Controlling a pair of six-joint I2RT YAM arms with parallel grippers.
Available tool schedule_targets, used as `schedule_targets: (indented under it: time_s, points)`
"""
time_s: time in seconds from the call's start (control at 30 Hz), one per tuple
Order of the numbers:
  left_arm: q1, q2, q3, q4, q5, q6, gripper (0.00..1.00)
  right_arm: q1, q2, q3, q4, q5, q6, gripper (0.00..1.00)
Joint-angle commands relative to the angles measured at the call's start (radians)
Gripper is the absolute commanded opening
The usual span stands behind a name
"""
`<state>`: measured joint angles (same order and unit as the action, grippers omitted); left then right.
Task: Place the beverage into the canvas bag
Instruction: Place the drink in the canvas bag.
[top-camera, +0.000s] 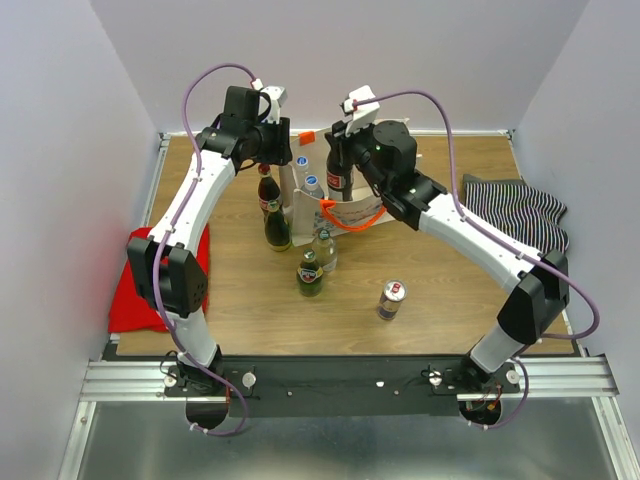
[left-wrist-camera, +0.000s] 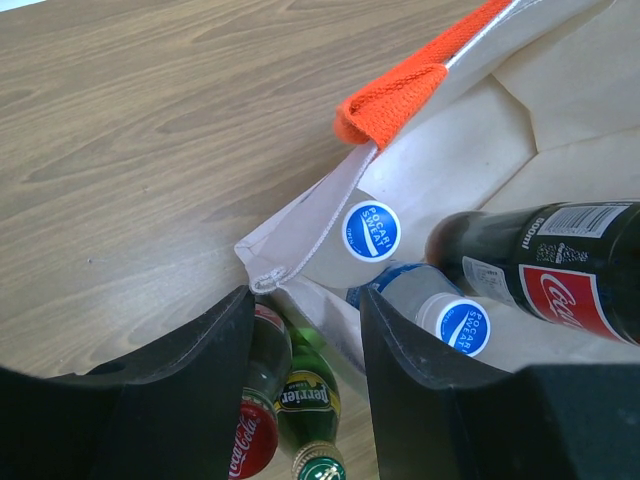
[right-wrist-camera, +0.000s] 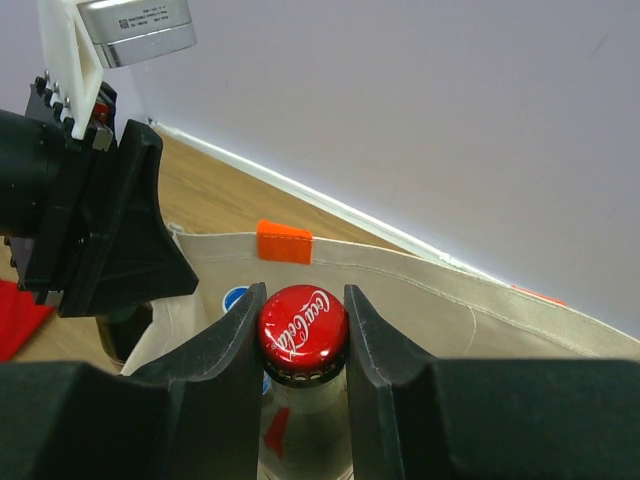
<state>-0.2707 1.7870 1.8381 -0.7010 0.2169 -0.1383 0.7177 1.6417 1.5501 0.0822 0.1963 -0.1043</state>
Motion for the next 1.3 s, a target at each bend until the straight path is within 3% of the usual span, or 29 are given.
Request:
schedule_targets:
  time_s: [0.0, 0.6, 1.27]
  points:
    - [-0.002, 0.012, 0.027, -0.029, -0.016, 0.014, 0.55, -0.006, -0.106, -0.034, 0.390, 0.003, 0.023, 0.01]
    - [0.013, 0.009, 0.018, -0.028, -0.004, 0.009, 0.55, -0.001, -0.051, -0.113, 0.488, -0.011, 0.084, 0.01]
    - [0.025, 0.014, 0.001, -0.011, 0.019, 0.000, 0.56, 0.035, 0.010, -0.147, 0.426, 0.072, 0.048, 0.01]
